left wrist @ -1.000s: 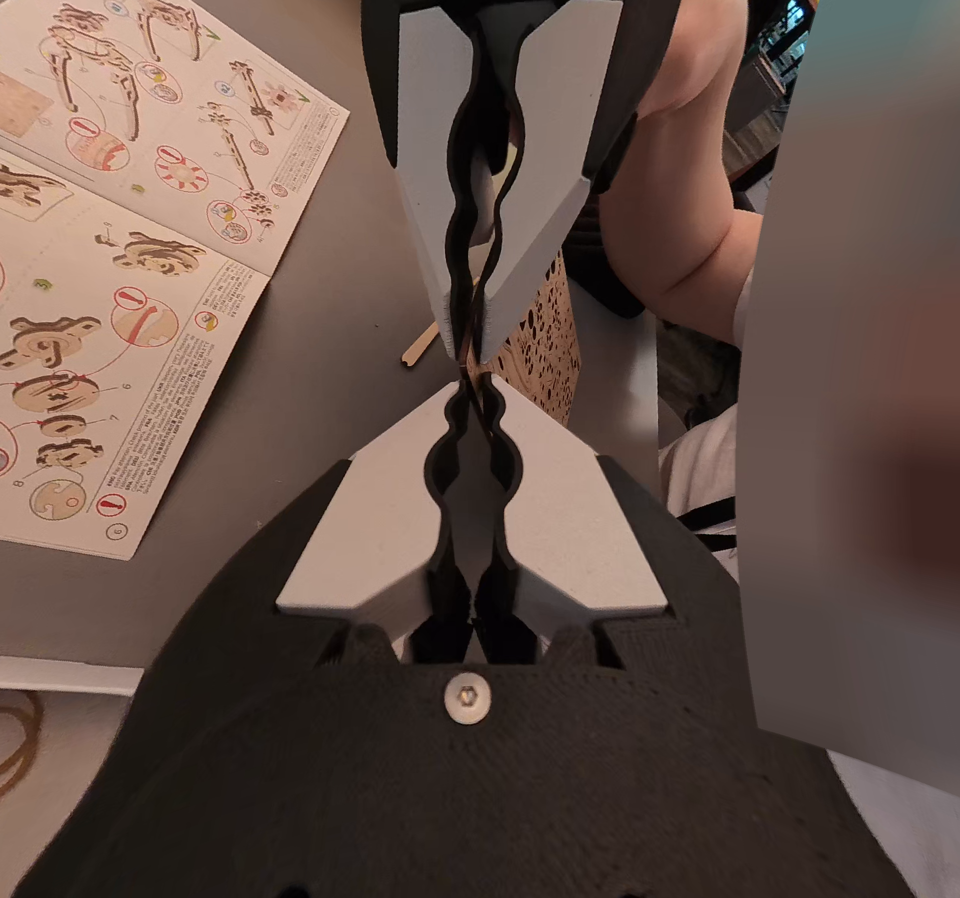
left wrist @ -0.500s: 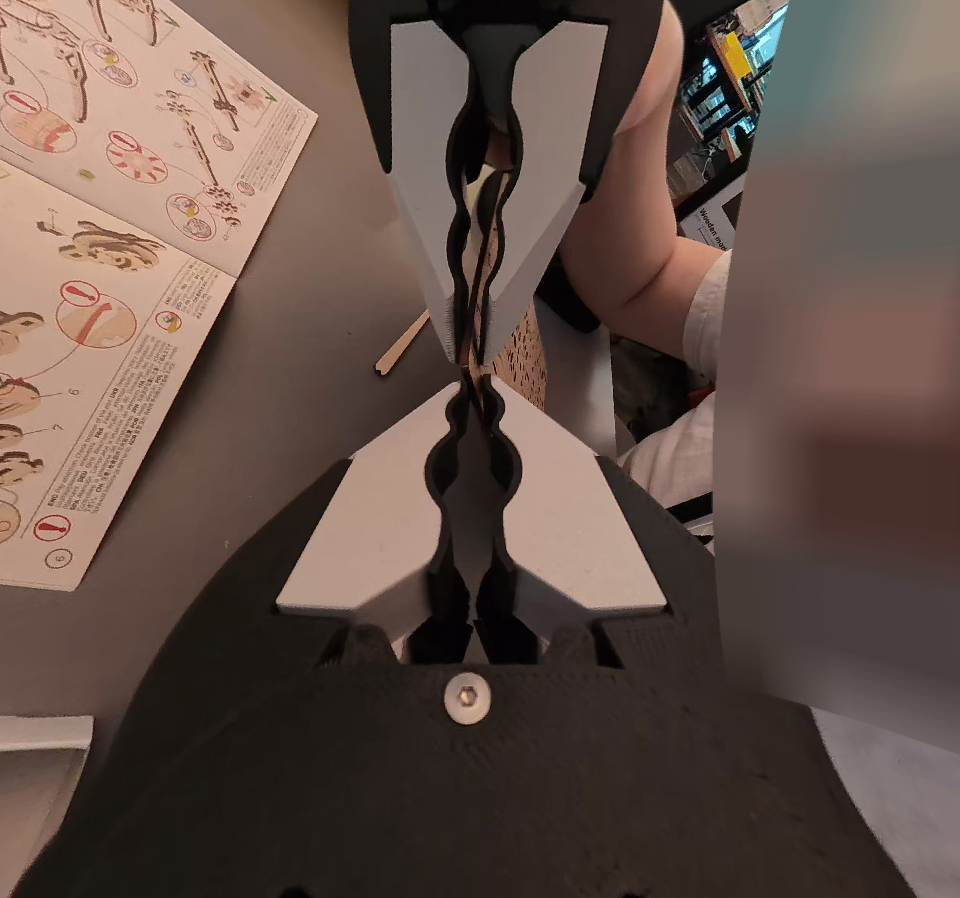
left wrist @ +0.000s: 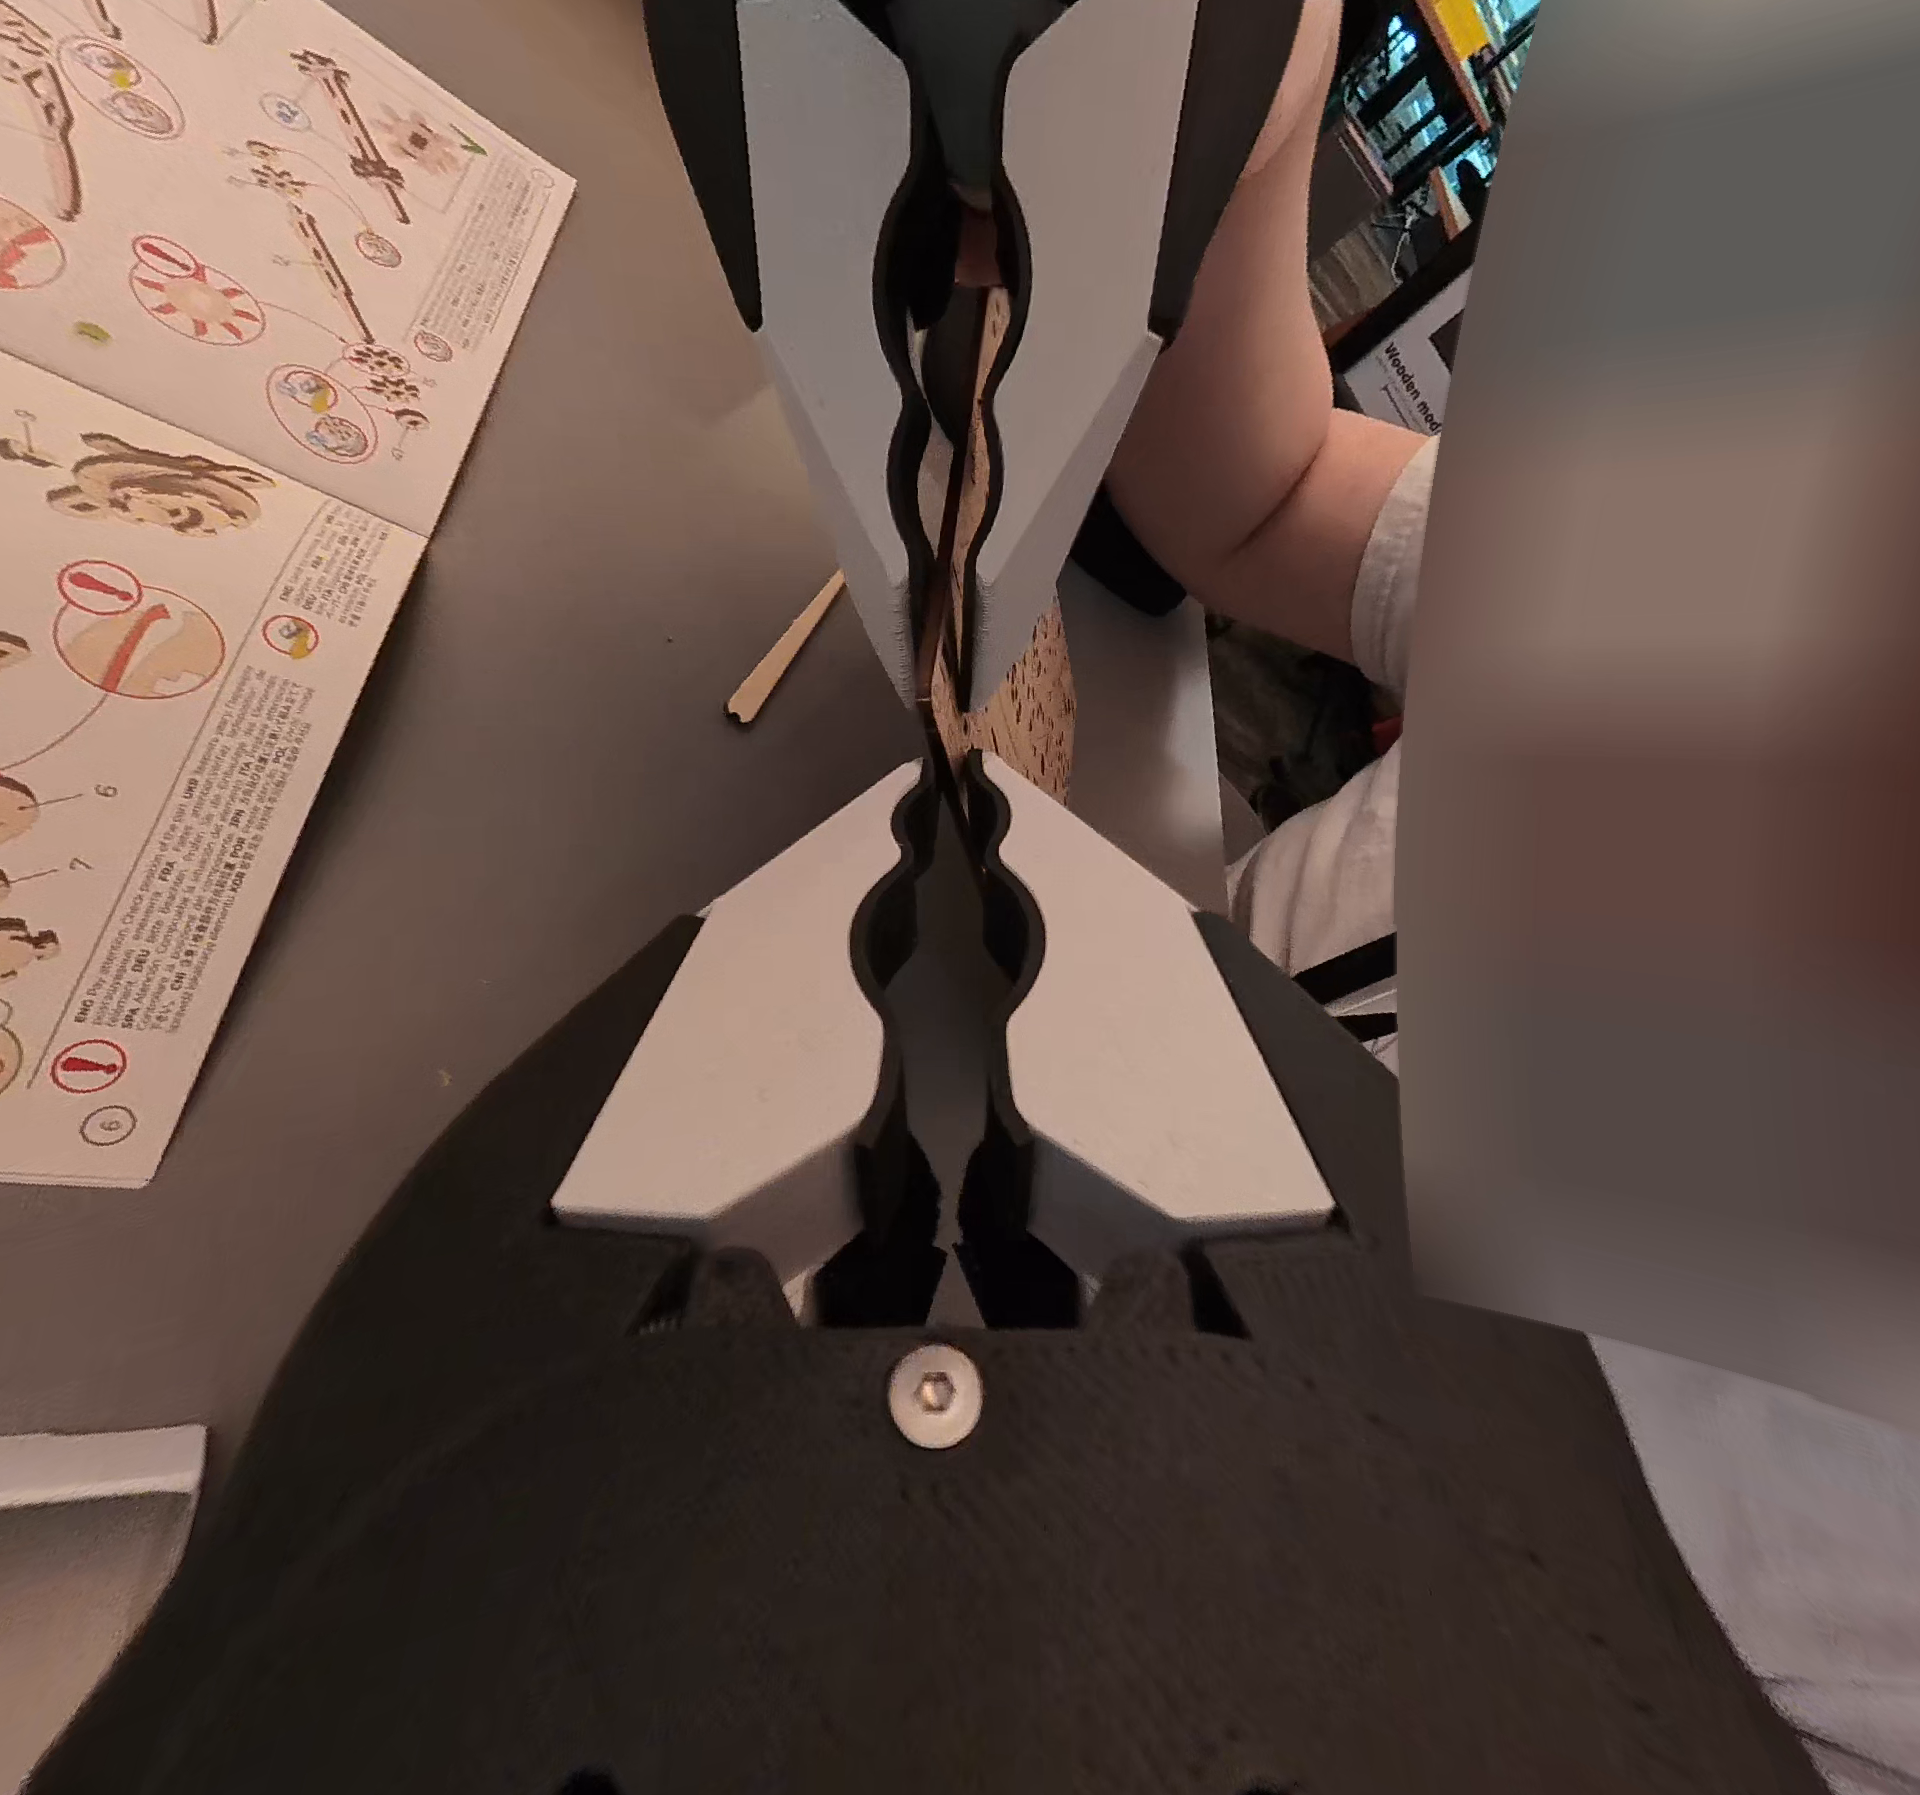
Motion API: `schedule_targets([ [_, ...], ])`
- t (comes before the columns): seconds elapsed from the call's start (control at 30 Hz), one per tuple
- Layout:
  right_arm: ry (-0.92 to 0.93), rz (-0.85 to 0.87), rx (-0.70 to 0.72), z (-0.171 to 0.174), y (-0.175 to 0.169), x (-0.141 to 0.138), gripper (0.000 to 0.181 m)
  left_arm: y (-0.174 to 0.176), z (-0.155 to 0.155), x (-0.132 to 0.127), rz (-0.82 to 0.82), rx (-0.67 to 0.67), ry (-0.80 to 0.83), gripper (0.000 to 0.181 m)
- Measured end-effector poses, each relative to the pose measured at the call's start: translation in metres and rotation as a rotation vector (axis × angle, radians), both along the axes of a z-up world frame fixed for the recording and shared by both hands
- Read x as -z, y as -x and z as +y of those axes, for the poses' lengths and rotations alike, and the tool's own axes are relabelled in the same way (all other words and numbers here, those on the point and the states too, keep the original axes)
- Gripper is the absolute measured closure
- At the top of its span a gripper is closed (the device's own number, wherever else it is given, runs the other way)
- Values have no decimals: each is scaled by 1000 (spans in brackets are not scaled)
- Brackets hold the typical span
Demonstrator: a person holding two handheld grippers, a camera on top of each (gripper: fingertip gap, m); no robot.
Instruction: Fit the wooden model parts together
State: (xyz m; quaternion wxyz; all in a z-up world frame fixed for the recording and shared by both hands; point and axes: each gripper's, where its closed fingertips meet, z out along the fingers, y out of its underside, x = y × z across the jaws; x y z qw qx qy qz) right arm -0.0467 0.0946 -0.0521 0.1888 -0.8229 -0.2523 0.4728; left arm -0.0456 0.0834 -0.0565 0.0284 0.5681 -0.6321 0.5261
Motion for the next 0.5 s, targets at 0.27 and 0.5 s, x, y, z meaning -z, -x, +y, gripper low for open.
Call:
schedule_targets([
  [0.27,-2,3,24,4,-2,1,177,-3,3,-1,1,-21,50,179],
  [0.5,23,19,14,2,1,0,178,-2,1,-2,0,-18,68,180],
])
